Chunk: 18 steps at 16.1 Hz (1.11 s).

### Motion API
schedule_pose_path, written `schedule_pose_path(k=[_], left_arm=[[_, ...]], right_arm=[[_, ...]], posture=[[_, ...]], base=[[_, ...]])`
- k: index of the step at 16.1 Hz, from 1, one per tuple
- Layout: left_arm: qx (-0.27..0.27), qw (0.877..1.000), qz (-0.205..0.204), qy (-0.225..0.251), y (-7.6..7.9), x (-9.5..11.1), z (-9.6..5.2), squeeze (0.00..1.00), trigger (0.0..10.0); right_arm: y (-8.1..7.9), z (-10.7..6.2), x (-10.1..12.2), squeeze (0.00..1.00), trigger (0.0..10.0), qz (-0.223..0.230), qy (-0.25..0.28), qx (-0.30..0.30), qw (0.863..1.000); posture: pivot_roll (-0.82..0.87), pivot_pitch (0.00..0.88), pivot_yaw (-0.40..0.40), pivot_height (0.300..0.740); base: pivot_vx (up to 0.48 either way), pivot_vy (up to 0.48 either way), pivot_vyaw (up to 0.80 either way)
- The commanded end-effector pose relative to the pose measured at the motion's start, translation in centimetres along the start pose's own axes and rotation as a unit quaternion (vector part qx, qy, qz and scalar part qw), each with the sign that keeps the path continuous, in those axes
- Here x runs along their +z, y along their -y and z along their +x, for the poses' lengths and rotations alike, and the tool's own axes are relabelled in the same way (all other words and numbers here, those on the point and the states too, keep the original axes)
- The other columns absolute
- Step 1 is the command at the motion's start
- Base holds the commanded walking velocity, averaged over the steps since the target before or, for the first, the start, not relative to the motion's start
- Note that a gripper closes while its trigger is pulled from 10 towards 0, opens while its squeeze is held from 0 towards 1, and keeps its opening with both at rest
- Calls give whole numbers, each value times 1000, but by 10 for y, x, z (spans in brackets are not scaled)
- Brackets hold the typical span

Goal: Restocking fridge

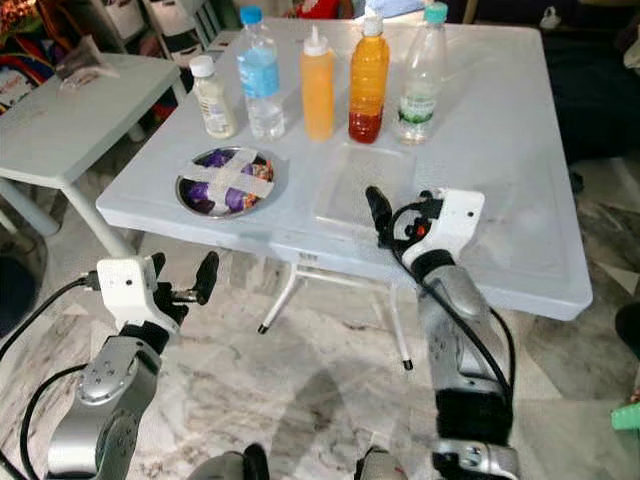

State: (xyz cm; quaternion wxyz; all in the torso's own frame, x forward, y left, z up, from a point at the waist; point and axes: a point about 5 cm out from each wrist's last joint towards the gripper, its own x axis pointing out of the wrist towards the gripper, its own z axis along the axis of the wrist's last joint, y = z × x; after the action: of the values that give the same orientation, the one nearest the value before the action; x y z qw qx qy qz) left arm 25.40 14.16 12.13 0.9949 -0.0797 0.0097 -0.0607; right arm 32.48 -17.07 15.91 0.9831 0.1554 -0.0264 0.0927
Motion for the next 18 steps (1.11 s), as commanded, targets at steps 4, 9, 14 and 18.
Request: schedule_pose_path(k=[4,9,14,18], left_arm=[[4,1000,10,-6,-1,-2,-2,0,10000],[5,1000,11,-6,-3,-2,-1,0,10000],[3,1000,12,-6,-2,-3,-1,0,10000],[3,1000,13,-7,-2,-3,-2,0,10000]], right_arm=[[-8,0,-11,0,10000,46,-24,21,998],[-12,-2,-23,0,0,95,-44,11,994],[-2,2,-23,0,10000,116,-48,-13,992],[7,6,-18,0,10000,132,-45,-27,990]], posture=[[-81,150,110,740],[-79,146,108,740],[-78,146,107,740],[-72,148,108,740]], base=[[0,0,0],[0,0,0],[0,0,0],[0,0,0]])
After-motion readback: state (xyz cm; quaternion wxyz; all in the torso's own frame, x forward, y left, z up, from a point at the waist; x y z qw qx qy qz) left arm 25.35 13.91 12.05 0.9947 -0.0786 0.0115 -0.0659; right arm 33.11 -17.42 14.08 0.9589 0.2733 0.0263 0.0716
